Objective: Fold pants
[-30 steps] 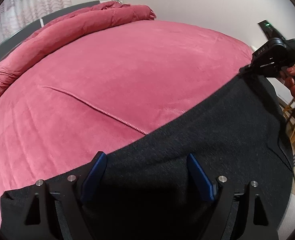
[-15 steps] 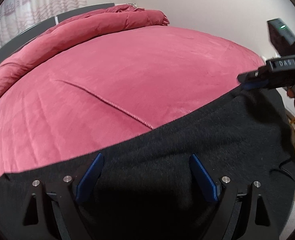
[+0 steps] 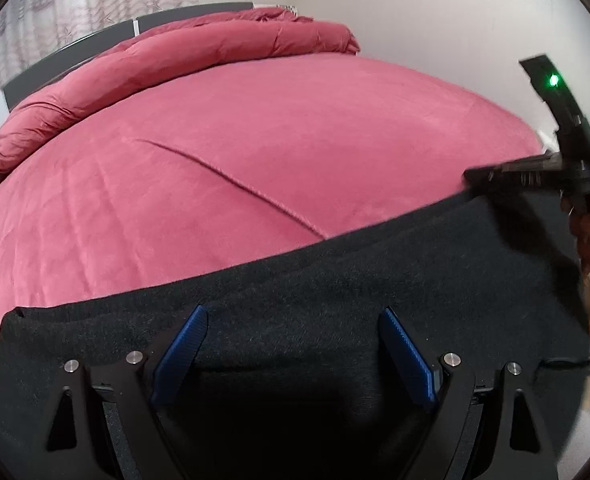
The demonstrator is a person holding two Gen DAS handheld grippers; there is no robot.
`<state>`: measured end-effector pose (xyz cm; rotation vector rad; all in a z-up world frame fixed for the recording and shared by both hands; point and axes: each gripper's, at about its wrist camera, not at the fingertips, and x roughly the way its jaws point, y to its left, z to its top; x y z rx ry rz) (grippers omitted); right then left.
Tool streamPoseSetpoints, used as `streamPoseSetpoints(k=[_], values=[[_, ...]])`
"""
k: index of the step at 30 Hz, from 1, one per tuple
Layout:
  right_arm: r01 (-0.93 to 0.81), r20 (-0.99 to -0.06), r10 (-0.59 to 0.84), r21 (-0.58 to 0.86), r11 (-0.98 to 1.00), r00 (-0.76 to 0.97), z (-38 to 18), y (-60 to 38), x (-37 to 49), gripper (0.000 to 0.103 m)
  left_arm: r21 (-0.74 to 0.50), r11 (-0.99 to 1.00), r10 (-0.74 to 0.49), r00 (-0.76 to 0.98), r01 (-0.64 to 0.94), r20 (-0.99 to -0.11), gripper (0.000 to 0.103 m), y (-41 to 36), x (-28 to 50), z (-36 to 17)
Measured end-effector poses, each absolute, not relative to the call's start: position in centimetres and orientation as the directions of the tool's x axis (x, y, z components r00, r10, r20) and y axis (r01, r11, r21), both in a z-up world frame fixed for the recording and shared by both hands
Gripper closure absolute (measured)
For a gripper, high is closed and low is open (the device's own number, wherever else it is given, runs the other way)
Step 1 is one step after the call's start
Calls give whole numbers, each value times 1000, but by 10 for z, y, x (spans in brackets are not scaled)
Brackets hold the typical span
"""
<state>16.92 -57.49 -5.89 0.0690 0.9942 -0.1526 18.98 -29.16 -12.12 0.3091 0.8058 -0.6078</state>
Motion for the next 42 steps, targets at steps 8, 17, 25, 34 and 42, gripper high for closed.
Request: streamPoseSetpoints(k=[8,17,25,34,42], values=[[416,-618,46,581,700,785,-70,-655,24,55,117,753,-367,560,648,-743,13,-287,168,-122],[620,-593,-182,733,280,784,-145,-719,-155,33,-10,827,-348,499,561,-794,12,-253,147,-124],[384,-380,-57,921,72,923,-212,-736,-149,28,-3,871,-291,512,491,-808,12,-229,136,-121],[91,-89,-73,995,28,993,-215,-747,-143,30,7,883,-271,523,469,-808,12,-211,127,-122],[122,-118,-62,990,71,991,-210,-759,-139,64,-5,884,-279,519,468,-808,11,-216,126,-125]])
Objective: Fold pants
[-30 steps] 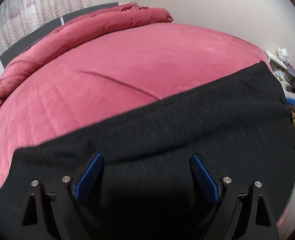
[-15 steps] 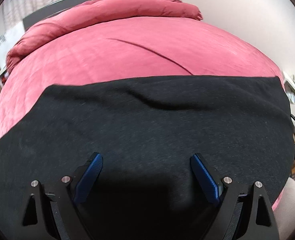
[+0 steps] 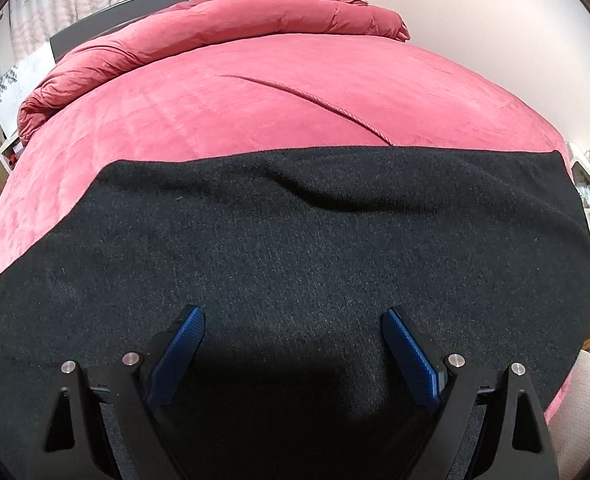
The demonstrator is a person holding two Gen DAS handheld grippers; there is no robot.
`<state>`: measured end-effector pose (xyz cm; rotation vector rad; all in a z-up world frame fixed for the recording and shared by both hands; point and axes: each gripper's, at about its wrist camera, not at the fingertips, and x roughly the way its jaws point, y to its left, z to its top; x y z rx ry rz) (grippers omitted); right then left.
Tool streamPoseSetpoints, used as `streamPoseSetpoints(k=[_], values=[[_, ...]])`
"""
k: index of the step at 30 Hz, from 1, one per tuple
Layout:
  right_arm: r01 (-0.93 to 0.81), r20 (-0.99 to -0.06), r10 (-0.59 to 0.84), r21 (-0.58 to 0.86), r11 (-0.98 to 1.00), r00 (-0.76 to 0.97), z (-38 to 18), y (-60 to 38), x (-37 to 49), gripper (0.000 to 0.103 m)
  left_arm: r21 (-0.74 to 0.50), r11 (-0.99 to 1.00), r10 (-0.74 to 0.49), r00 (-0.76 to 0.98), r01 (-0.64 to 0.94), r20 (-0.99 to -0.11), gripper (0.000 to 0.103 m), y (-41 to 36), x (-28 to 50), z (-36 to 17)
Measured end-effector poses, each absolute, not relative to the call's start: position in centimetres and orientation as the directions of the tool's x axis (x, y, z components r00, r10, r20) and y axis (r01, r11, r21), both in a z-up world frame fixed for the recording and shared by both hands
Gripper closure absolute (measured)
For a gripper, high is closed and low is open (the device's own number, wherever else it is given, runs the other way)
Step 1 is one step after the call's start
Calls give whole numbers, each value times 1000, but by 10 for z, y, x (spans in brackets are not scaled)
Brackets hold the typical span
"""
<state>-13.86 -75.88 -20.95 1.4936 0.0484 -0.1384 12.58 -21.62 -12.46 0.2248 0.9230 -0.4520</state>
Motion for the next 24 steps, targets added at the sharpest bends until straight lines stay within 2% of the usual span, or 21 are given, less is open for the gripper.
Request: streamPoseSetpoints(k=[1,2,8,12,15,21,24], values=[[195,-188,-68,975,104,980,-202,-761,-135,76,-12,886,-282,517,464,-808,11,-215,125,-124],[210,-204,-65,972,108,977,-199,-757,-131,89,-18,888,-284,516,460,-808,11,-210,125,-121],[216,-207,-66,960,176,976,-145,-751,-118,90,-92,903,-318,510,419,-799,11,-174,119,-108],[284,-282,-42,928,241,959,-97,-739,-92,90,-162,912,-352,514,378,-782,11,-145,115,-99],[334,-347,-29,871,360,937,-57,-720,-62,90,-210,917,-369,521,339,-770,11,-121,114,-94],[262,-409,33,643,719,912,24,-621,12,90,-247,925,-372,556,288,-743,11,-77,107,-83],[98,-447,130,452,887,885,54,-542,49,89,-257,930,-365,568,262,-738,11,-58,104,-85]])
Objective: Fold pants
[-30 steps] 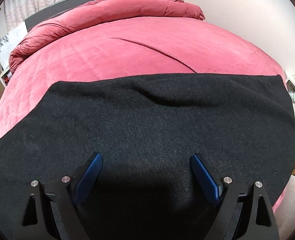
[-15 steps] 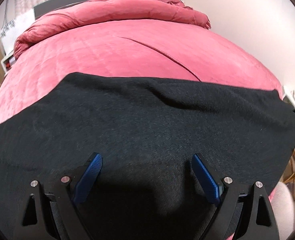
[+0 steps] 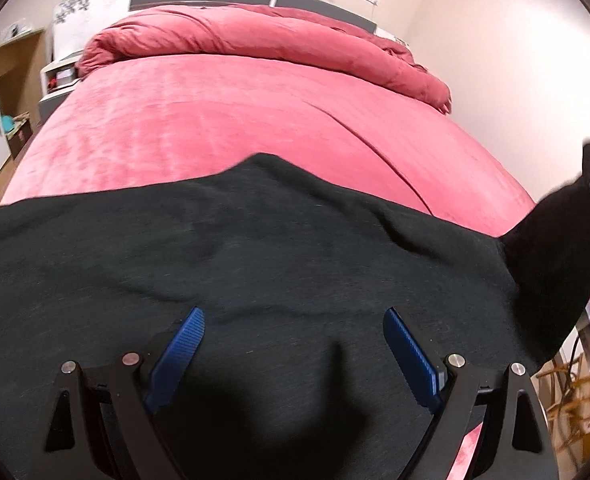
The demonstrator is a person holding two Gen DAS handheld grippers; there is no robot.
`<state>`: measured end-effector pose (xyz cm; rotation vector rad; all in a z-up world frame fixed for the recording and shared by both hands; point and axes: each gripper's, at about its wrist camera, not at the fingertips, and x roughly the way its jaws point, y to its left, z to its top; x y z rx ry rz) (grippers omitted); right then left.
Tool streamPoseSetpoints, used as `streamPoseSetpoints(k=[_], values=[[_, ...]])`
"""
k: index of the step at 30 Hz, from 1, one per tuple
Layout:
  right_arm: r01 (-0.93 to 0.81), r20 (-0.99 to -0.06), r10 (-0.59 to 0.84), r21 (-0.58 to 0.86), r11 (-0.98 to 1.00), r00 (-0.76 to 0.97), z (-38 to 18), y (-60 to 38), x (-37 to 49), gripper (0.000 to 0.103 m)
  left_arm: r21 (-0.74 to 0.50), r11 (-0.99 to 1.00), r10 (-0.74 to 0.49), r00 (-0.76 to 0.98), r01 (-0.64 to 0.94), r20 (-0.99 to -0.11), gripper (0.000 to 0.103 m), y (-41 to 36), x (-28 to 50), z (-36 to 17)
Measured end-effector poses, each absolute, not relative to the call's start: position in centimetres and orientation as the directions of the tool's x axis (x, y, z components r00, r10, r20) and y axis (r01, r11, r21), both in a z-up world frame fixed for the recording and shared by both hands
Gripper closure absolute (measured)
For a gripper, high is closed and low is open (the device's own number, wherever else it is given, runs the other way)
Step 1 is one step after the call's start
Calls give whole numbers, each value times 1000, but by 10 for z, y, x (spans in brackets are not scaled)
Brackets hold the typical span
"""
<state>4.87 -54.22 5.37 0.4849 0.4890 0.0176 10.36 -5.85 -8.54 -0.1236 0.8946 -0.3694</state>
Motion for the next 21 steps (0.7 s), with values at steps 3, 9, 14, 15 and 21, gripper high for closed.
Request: streamPoseSetpoints(k=[3,9,14,15,21], values=[[-73,-527,205,259,963,825,46,-473,75,89,-280,931,-365,571,234,-736,11,-47,98,-86],[-343,-847,234,65,937,478,-69,-353,100,85,-297,932,-362,571,208,-736,11,-37,93,-86],[-387,-869,173,-23,922,463,-94,-333,85,77,-305,926,-378,566,223,-733,11,-43,89,-85],[-360,-866,197,21,933,460,-90,-340,85,77,-316,921,-390,557,228,-734,11,-46,89,-85],[-340,-865,321,190,921,386,-83,-345,63,76,-357,882,-468,478,308,-744,11,-79,89,-86]])
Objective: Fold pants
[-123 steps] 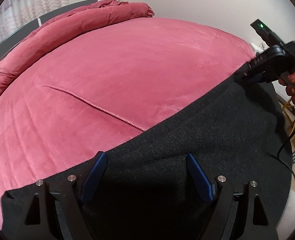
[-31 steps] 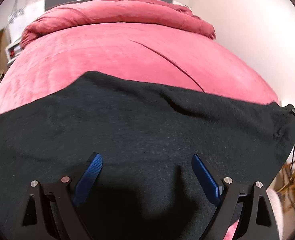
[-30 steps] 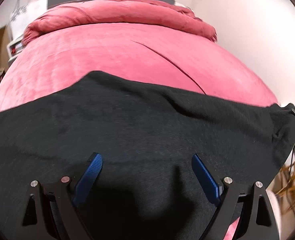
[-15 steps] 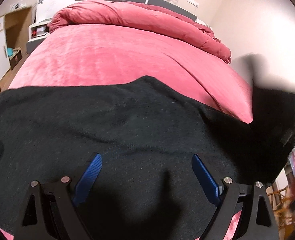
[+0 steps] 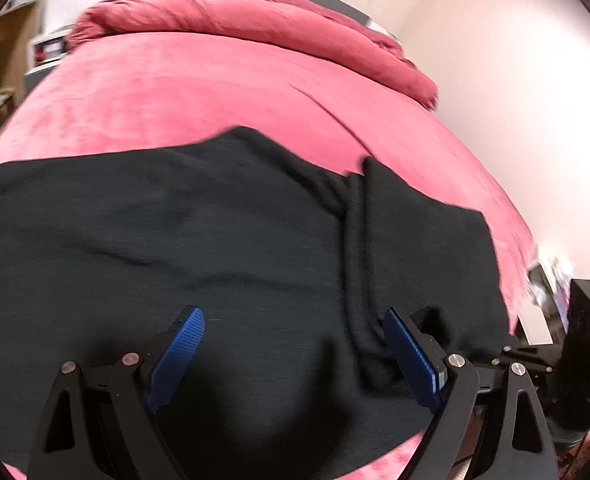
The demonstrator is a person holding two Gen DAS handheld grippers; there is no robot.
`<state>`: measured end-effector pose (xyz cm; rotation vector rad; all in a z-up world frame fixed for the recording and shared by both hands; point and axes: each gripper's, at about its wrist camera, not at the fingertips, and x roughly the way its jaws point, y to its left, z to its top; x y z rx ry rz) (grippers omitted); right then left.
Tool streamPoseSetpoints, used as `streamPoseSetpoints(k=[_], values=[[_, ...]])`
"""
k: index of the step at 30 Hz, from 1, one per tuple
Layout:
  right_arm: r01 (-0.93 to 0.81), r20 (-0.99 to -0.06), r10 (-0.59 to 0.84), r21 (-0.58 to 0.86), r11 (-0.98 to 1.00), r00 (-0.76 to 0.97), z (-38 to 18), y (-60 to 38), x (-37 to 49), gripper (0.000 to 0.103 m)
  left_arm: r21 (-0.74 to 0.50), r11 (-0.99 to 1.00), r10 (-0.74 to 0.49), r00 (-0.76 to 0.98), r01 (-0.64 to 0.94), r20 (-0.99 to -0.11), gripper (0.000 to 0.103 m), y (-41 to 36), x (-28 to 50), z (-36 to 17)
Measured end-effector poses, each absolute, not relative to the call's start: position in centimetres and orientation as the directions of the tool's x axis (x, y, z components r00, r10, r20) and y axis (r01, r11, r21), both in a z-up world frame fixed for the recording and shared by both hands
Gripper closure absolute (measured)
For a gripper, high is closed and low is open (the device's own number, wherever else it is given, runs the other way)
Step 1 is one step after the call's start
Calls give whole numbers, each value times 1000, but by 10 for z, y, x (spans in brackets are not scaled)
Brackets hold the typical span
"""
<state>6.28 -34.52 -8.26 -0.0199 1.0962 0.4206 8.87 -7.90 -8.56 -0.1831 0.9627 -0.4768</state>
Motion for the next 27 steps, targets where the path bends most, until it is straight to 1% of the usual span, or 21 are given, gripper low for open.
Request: streamPoseSetpoints(k=[1,2,5,8,9,10,11,12,14,15,17,19,20,21,22,23,24,27], values=[[-328,-862,342,222,918,375,-81,-349,64,76,-360,877,-476,468,319,-745,11,-84,89,-85],[-310,-852,371,264,913,369,-79,-353,62,70,-368,870,-487,452,328,-747,11,-91,89,-83],[-229,-790,475,416,880,388,-71,-372,46,69,-388,854,-511,424,346,-748,11,-108,94,-80],[-118,-728,490,500,858,480,-61,-393,39,69,-368,852,-507,412,373,-757,11,-128,93,-81],[-87,-718,482,513,854,503,-58,-396,41,69,-361,849,-509,418,385,-752,15,-132,89,-79],[-44,-715,460,518,854,526,-57,-400,48,69,-357,842,-519,425,405,-741,25,-135,86,-77],[18,-723,423,515,857,546,-59,-406,53,69,-351,830,-535,437,434,-724,30,-138,79,-73],[64,-734,393,508,859,555,-60,-410,56,69,-333,819,-544,447,467,-710,32,-143,72,-68],[140,-749,348,502,853,564,-69,-420,59,69,-308,787,-568,431,534,-702,32,-152,58,-65],[158,-753,338,501,851,565,-73,-422,58,69,-298,775,-569,412,557,-711,32,-157,55,-67],[199,-777,286,462,864,560,-78,-425,56,69,-264,768,-539,367,583,-759,32,-170,54,-77],[210,-791,258,434,876,554,-81,-424,52,69,-267,778,-509,322,568,-798,32,-178,60,-92],[223,-803,242,417,881,545,-83,-424,49,69,-282,787,-506,314,548,-803,32,-179,63,-98],[235,-809,230,407,883,541,-84,-425,45,69,-306,790,-523,324,531,-788,33,-178,66,-99],[242,-810,224,405,882,541,-87,-426,42,69,-320,787,-540,337,527,-772,49,-177,67,-98],[250,-811,220,406,879,542,-89,-428,40,69,-327,776,-553,335,539,-763,71,-179,68,-97],[257,-812,217,406,877,543,-90,-429,40,69,-336,760,-563,304,557,-769,85,-182,68,-98],[299,-809,189,408,863,557,-90,-439,35,69,-320,744,-569,304,587,-764,88,-182,58,-83]])
